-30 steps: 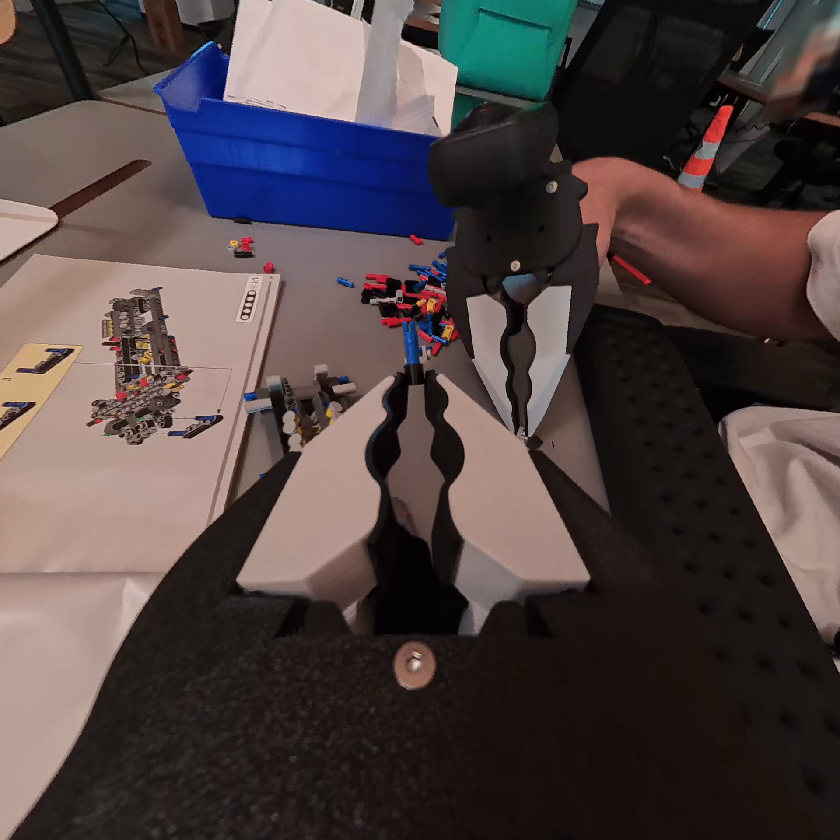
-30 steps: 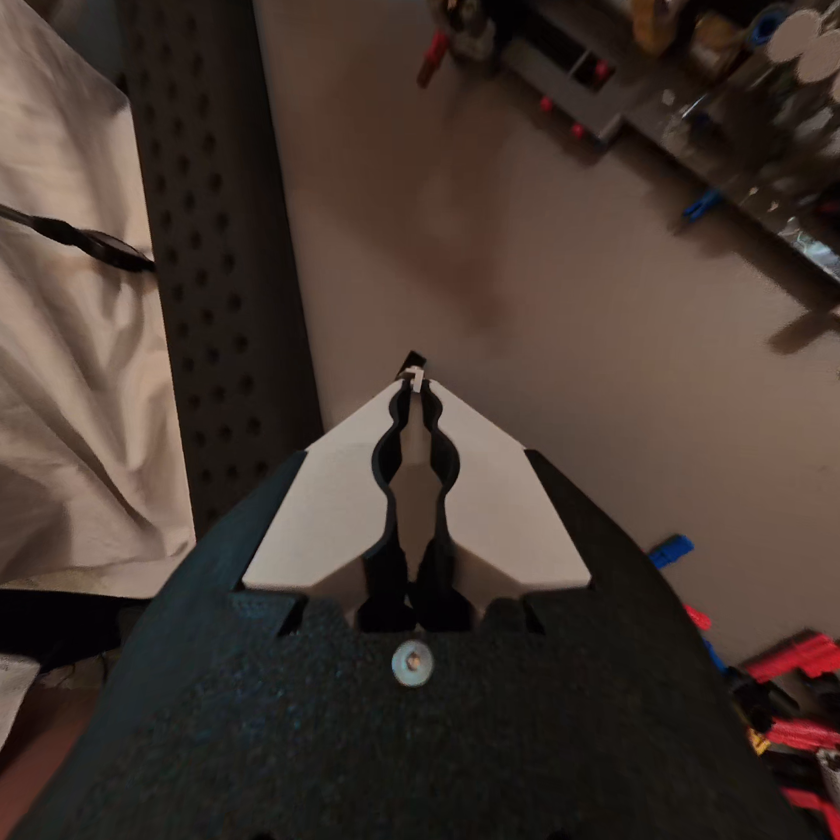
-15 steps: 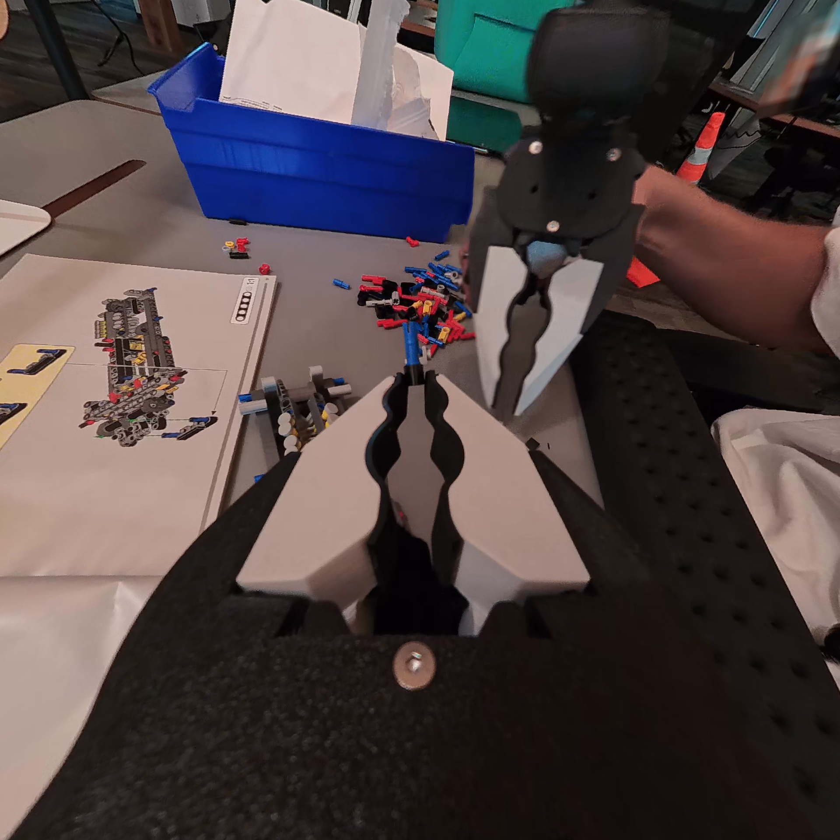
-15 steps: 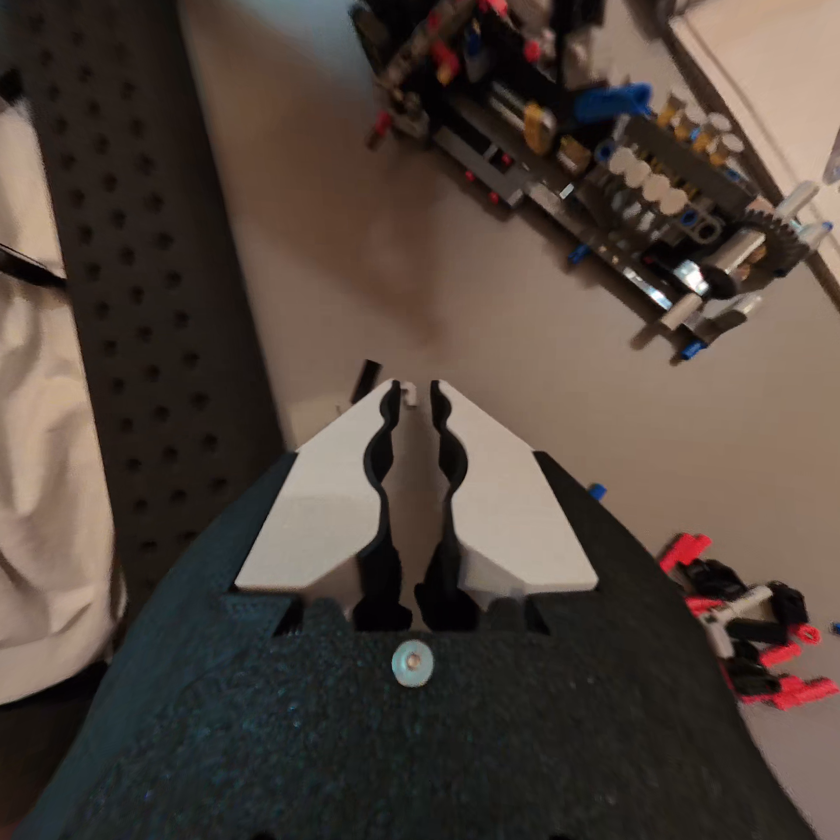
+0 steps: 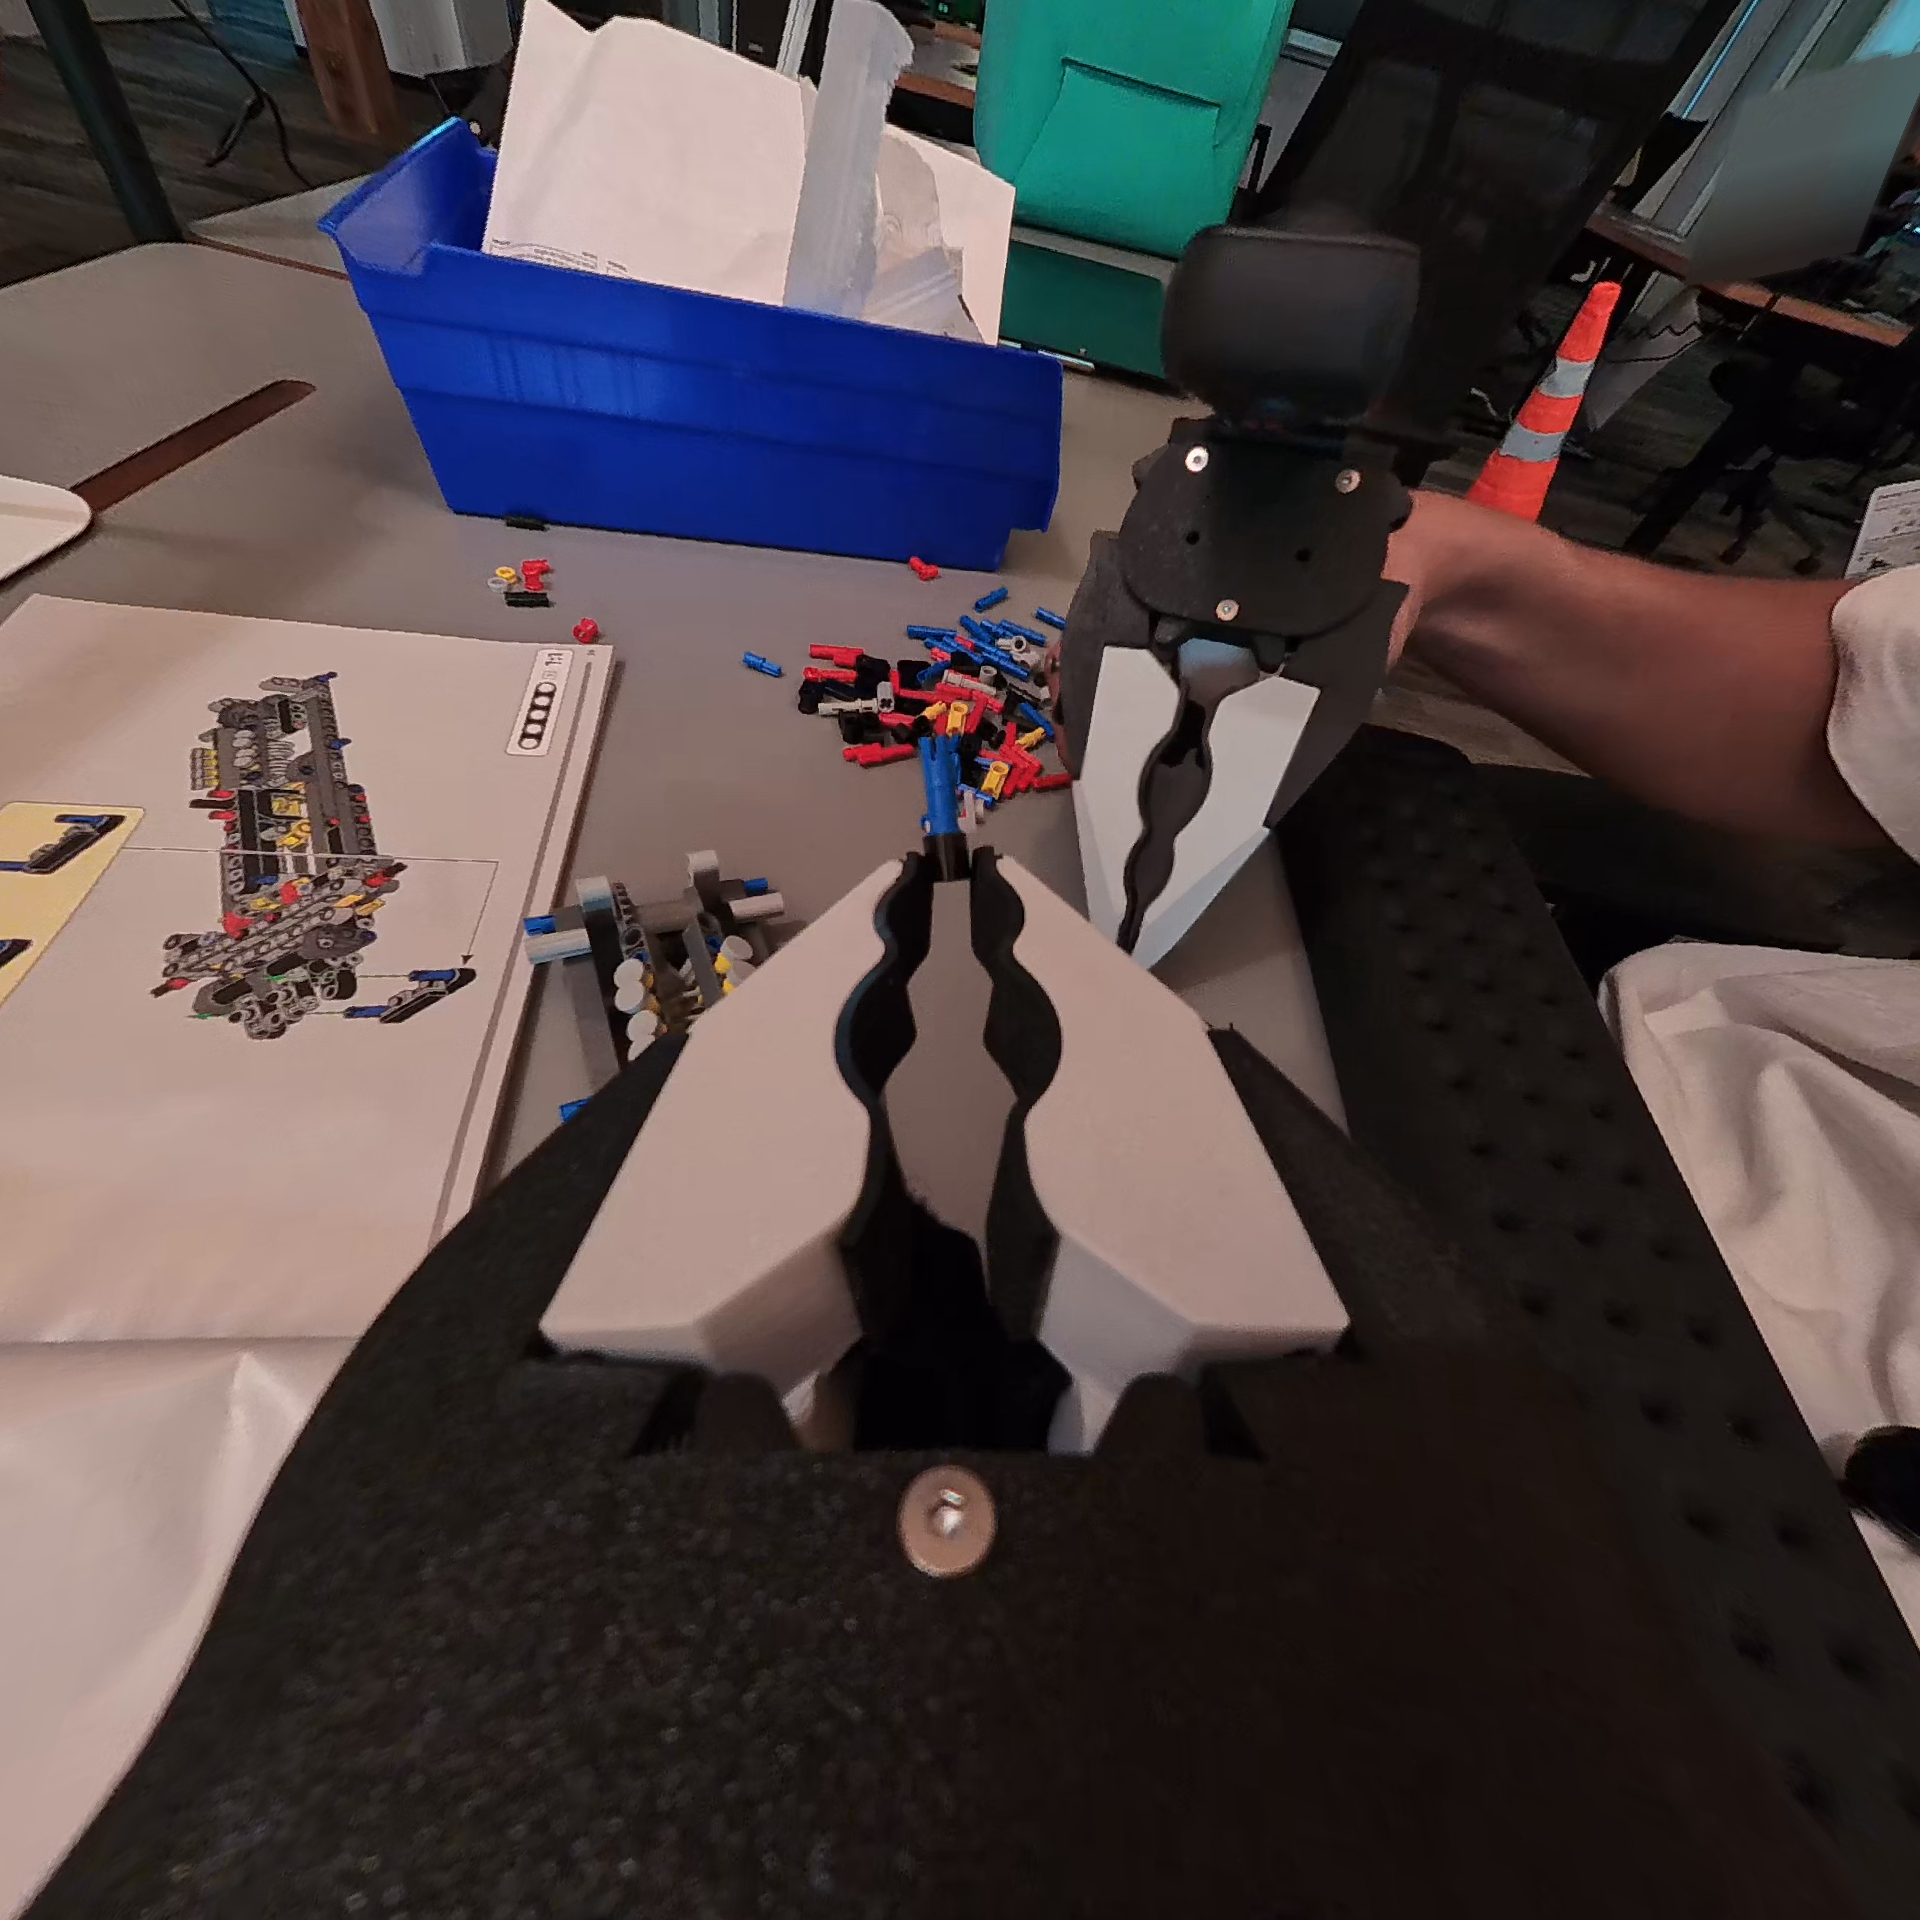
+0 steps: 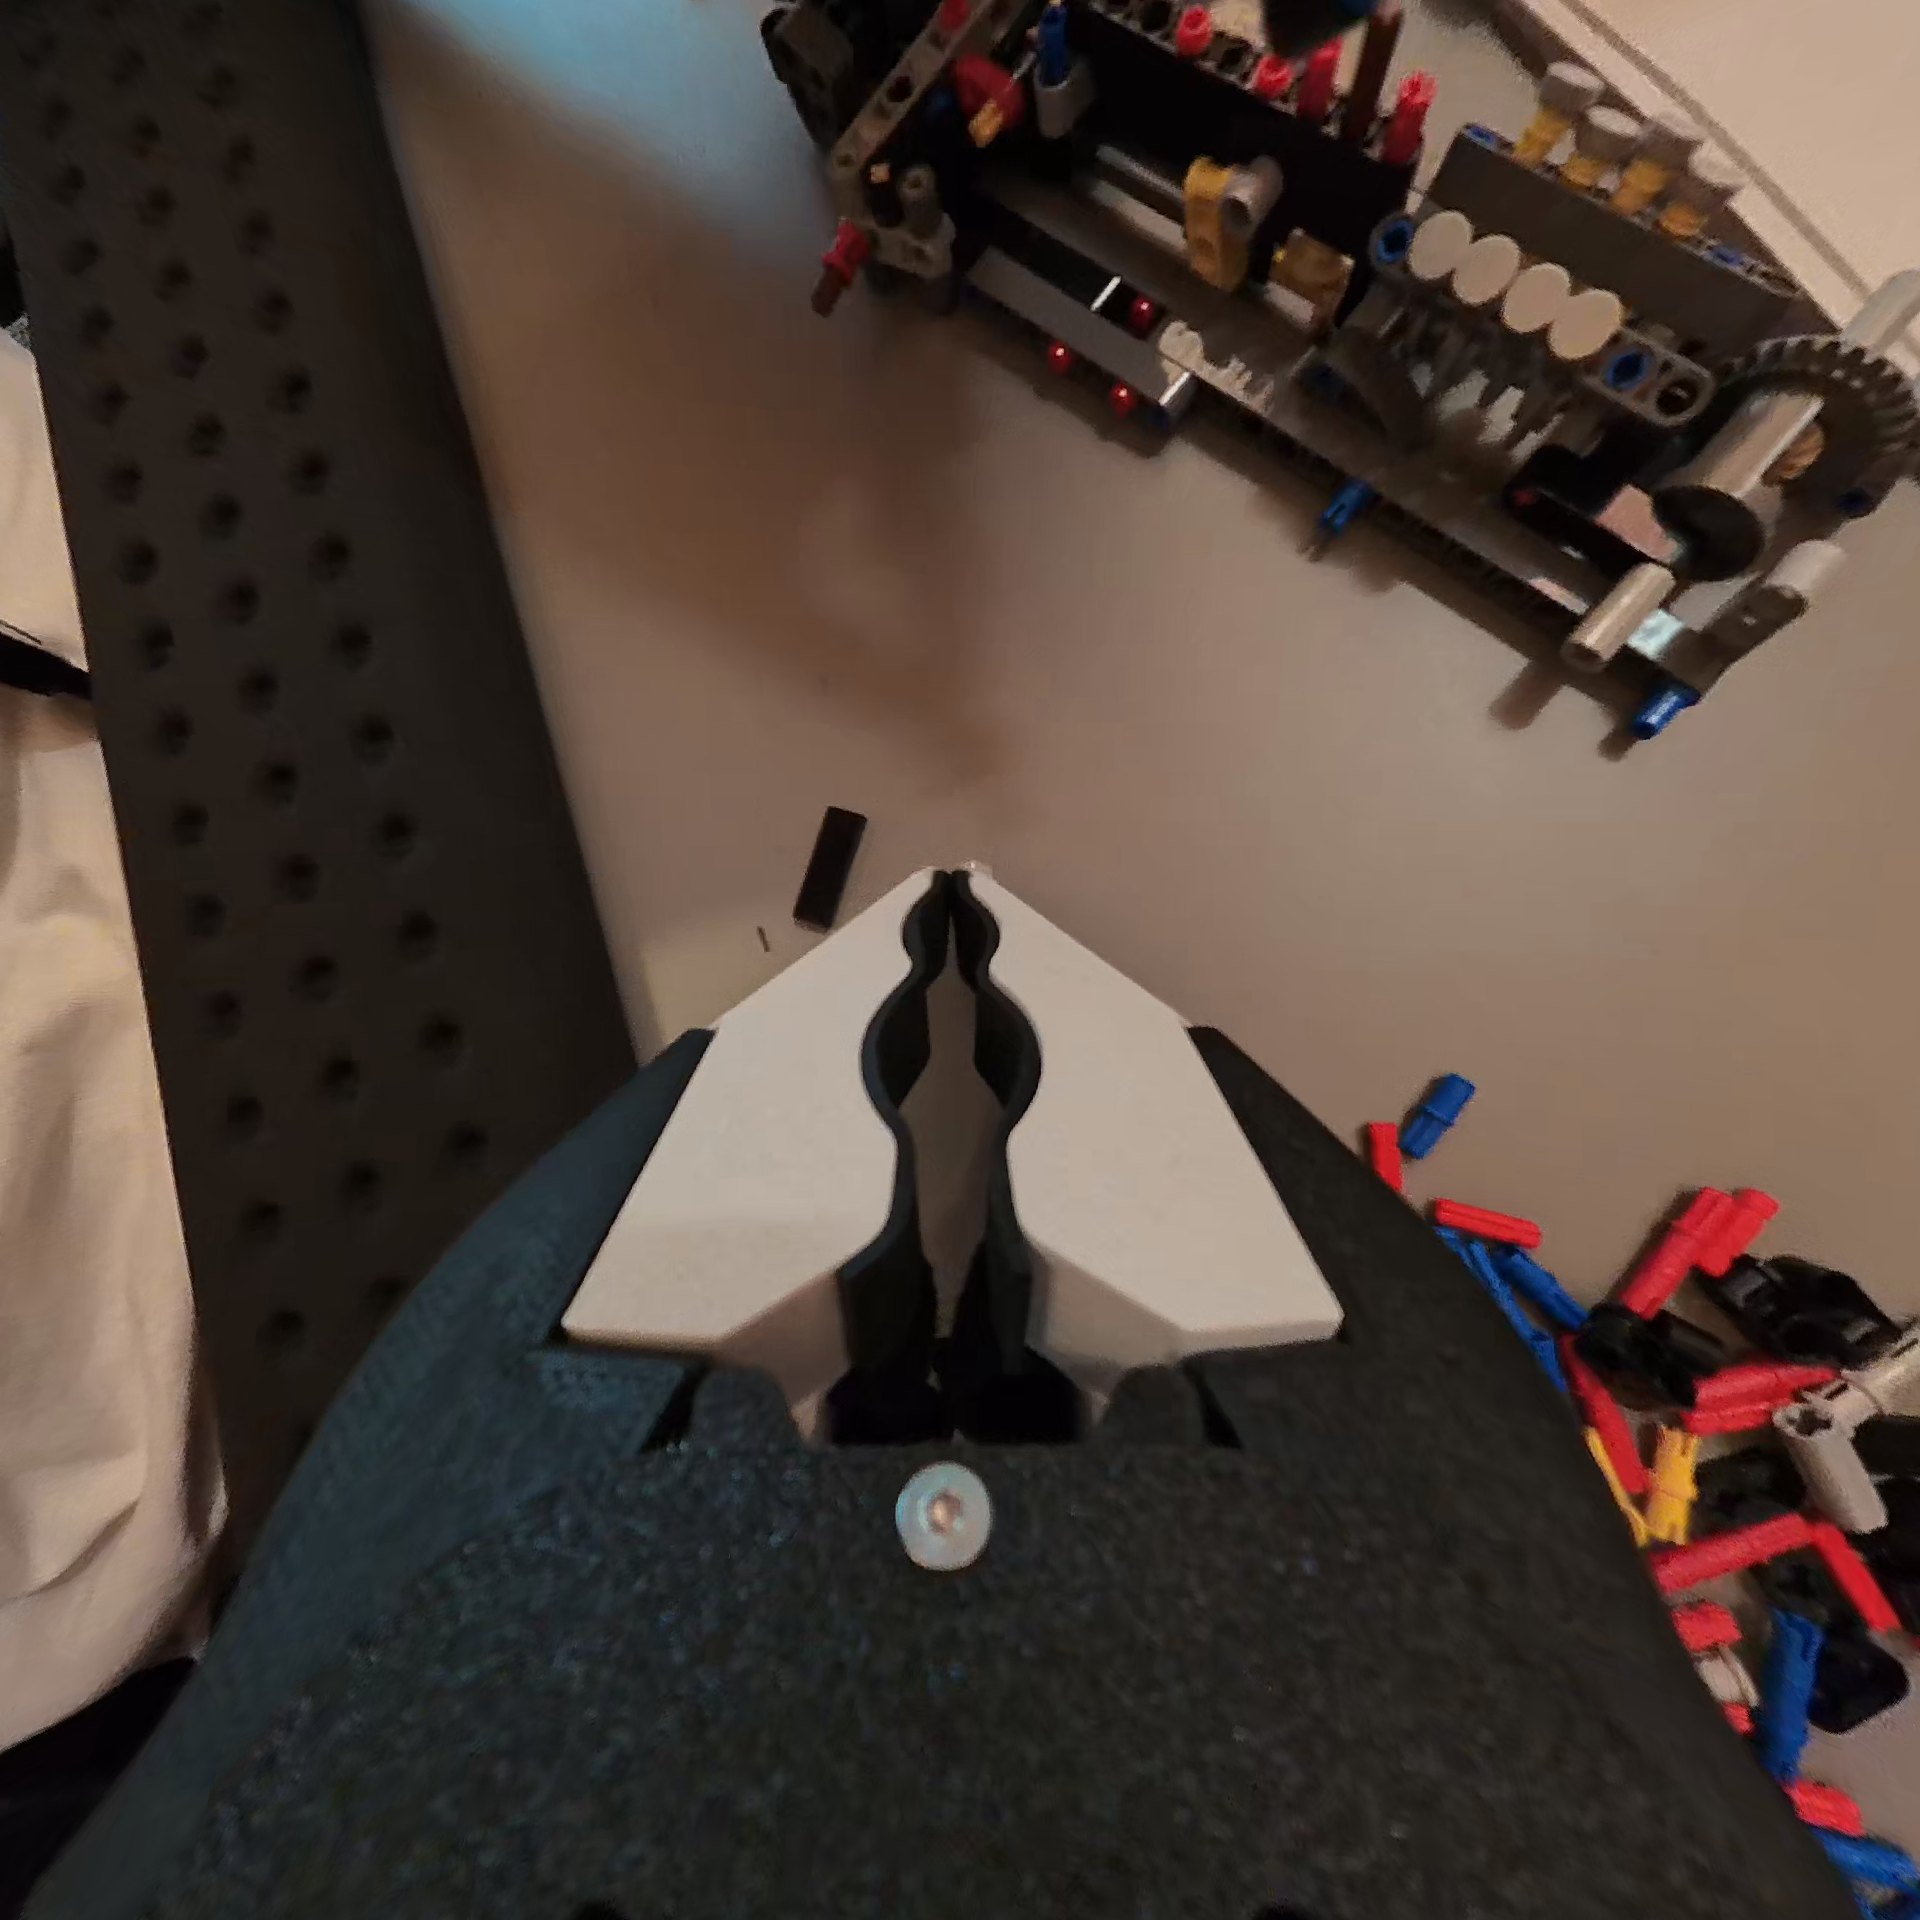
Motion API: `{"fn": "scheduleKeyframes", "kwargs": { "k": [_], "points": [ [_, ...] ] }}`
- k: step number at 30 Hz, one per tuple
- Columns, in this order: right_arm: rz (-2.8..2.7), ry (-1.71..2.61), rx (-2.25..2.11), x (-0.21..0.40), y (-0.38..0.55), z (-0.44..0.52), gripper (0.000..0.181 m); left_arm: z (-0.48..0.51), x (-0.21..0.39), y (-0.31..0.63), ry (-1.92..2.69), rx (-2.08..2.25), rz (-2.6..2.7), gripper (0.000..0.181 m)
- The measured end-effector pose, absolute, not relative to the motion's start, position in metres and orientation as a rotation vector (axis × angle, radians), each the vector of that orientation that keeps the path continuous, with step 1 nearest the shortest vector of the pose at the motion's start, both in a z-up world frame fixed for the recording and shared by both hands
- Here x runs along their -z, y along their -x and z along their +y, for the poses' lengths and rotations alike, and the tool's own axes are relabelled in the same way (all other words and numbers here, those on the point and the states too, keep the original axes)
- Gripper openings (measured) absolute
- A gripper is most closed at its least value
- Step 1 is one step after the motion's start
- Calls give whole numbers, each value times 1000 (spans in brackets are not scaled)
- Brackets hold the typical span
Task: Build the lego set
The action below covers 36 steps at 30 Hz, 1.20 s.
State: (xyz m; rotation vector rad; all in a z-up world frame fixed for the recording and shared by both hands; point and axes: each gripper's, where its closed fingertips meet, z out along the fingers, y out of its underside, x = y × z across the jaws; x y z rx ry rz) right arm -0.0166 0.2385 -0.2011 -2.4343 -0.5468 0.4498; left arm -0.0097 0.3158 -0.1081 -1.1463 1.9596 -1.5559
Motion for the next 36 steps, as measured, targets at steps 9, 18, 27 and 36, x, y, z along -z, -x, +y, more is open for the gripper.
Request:
{"fn": "scheduleKeyframes", "kwargs": {
  "k": [9, 18, 27, 36],
  "points": [
    [-478, 2431, -480, 201, 1, 242, 7, 313, 108, 11, 1138, 1565, 1969, 6],
    [-95, 2432, -204, 201, -4, 242, 12, 316, 108, 10, 1148, 1573, 1958, 6],
    [73, 2440, -84, 207, -3, 245, 6, 311, 107, 11, 1140, 1575, 1968, 6],
    [-10, 2407, -75, 203, -2, 256, 0, 312, 120, 10, 1145, 1463, 2019, 6]
  ]
}}
